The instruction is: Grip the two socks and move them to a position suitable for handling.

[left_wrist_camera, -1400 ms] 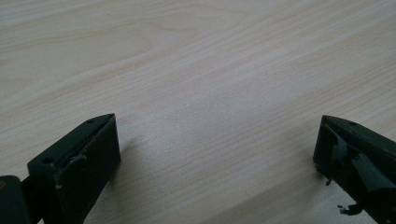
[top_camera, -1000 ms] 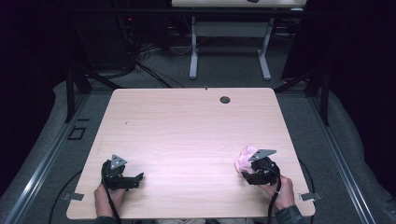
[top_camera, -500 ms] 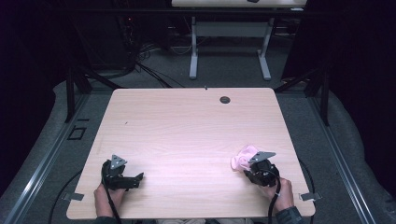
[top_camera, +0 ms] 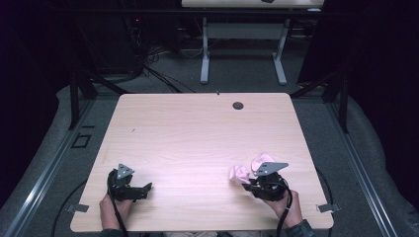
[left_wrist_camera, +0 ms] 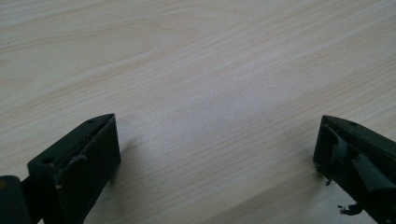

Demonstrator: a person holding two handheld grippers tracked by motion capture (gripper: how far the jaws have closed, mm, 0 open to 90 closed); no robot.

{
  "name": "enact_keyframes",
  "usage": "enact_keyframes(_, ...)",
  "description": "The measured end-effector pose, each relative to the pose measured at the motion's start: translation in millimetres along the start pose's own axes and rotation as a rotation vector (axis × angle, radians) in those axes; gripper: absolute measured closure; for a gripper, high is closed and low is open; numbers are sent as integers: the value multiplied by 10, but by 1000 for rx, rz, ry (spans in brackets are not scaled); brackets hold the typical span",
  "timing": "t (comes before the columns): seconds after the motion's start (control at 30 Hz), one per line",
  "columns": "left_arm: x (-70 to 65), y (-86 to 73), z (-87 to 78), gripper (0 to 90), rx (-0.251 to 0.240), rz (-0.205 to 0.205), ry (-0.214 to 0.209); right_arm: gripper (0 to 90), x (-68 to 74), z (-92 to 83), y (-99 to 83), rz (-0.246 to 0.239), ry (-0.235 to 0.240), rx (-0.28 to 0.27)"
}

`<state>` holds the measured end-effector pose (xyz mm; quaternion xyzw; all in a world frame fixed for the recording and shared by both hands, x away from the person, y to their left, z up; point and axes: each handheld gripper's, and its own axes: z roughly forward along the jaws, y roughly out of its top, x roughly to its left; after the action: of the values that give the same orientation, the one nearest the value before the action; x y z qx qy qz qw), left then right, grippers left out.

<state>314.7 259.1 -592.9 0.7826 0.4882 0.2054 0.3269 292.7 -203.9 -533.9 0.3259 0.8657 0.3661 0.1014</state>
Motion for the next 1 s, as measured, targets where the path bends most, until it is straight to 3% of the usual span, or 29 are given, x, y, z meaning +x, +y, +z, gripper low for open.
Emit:
enact_keyframes(0.1,0,0,0,4,0,0,1,753,151,140,60,-53,75,20)
enact_keyframes(0.13,0,0,0,5,-1,0,0,752,230,224,85,-81,121,26)
enact_keyframes(0.27,0,0,0,4,0,0,0,744,320,348,112,-124,160,59)
enact_keyframes(0.33,-1,0,0,4,0,0,1,684,335,414,111,-139,171,91)
enact_keyframes(0.37,-2,0,0,5,-1,0,2,543,320,453,98,-138,157,110)
enact_keyframes(0.4,-2,0,0,5,-1,0,2,493,307,466,85,-129,154,118)
enact_keyframes(0.43,-2,0,0,5,-1,0,2,493,307,466,85,-129,154,118)
enact_keyframes(0.5,-1,0,0,5,-1,1,2,356,267,451,54,-110,121,107)
enact_keyframes(0.7,-1,2,-1,2,2,-3,4,163,209,246,-17,-45,53,37)
enact_keyframes(0.83,-4,5,-22,2,4,-54,29,144,218,125,-46,-25,21,1)
enact_keyframes(0.93,-92,43,-58,3,-16,-70,-8,194,267,6,-59,-32,0,-22)
enact_keyframes(0.97,-130,62,-69,3,-21,-64,-20,194,267,6,-59,-32,0,-22)
enact_keyframes(1.0,-250,129,-86,12,-29,-37,-61,250,315,-31,-56,-28,-9,-37)
